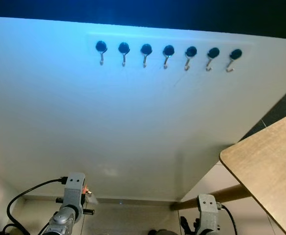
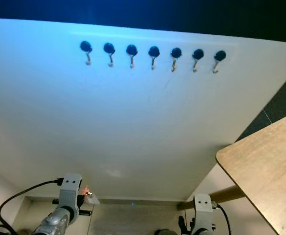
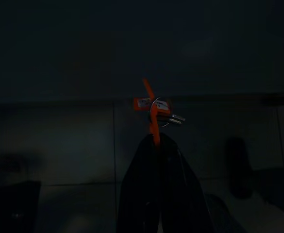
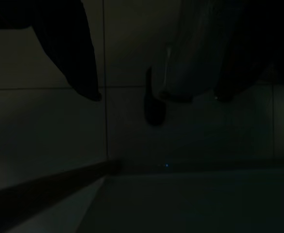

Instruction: Hang keys on a hook

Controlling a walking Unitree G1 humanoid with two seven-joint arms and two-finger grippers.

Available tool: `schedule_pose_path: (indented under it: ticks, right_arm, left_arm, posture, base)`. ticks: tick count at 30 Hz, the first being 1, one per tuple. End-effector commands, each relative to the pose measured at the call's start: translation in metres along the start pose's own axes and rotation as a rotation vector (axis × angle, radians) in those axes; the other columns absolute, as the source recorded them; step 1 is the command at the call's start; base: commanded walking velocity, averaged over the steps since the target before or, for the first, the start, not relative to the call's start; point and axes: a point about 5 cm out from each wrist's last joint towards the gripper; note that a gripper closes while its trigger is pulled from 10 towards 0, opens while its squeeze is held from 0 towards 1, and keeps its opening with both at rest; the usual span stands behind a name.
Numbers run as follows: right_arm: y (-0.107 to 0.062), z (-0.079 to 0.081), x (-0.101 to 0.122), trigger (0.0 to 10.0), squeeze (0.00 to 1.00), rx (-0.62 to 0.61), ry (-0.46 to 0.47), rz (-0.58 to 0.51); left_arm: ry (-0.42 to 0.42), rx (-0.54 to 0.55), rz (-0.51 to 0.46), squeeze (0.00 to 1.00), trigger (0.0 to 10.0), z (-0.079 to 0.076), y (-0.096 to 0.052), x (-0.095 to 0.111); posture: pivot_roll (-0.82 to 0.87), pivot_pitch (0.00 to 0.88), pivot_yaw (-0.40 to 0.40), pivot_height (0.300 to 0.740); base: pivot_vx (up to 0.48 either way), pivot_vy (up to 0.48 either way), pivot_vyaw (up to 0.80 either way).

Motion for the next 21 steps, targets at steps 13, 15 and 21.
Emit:
schedule_pose_path:
  ticks: [13, 15, 21]
  right_arm:
    - [0.000, 0.004, 0.003, 10.0, 0.00, 0.010, 0.021, -0.036]
    - [0.000, 0.004, 0.003, 10.0, 0.00, 0.012, 0.021, -0.038]
    - [0.000, 0.007, 0.002, 10.0, 0.00, 0.016, 0.025, -0.045]
  left_arm:
    - [0.044, -0.039, -0.029, 0.00, 10.0, -0.011, 0.005, 0.013]
    - [0.052, -0.040, -0.026, 0.00, 10.0, -0.011, 0.005, 0.013]
    - [0.074, -0.048, -0.032, 0.00, 10.0, -0.013, 0.006, 0.016]
  posture:
    - [0.05, 0.053, -0.047, 0.740]
    - [0.05, 0.053, -0.047, 0.740]
    - [0.06, 0.055, -0.043, 0.740]
  base:
    - [-0.233, 0.000, 0.00]
    - [0.000, 0.000, 0.00]
    - [0.000, 0.000, 0.00]
Point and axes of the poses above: a point about 5 cm out from each wrist's last joint towards the gripper, its own y axis pointing out of the wrist towards the gripper, its own x axis along the axis of the wrist's last joint, z = x × y, and after that the axes turned 9 degrees about y, right-handed
